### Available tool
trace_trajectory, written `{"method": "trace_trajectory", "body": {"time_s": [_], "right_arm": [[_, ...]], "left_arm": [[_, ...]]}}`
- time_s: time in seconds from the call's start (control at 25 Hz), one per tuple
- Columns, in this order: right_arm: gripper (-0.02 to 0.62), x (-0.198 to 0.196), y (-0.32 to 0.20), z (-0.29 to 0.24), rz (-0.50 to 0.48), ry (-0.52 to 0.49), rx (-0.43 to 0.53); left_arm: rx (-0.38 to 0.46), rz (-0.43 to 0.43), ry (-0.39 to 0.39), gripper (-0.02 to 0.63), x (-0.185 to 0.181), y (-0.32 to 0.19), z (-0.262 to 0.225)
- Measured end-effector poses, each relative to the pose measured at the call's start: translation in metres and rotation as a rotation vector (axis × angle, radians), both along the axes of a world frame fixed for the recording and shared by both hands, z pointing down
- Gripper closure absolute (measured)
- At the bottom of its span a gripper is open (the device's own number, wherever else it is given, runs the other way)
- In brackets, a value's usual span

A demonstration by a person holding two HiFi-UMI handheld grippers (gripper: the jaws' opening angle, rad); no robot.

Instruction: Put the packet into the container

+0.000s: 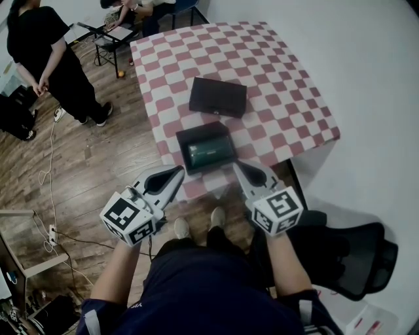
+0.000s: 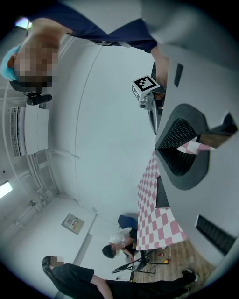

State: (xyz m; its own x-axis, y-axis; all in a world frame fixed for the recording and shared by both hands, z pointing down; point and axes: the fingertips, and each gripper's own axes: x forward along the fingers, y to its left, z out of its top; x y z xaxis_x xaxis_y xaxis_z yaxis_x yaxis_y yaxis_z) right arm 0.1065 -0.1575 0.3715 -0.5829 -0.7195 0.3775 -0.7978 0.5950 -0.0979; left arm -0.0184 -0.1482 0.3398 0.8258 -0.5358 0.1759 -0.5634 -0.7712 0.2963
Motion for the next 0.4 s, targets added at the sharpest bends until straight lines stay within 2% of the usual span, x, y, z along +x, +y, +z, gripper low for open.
{"method": "trace_trajectory", "body": {"time_s": [0.4], "right_arm": [[0.58,0.0023,-0.0102,0.0031,-0.012,0.009,-0.006]], "left_arm": [[-0.012,-0.01,0.007,0.581,0.0038,-0.0079,0.0034]]}}
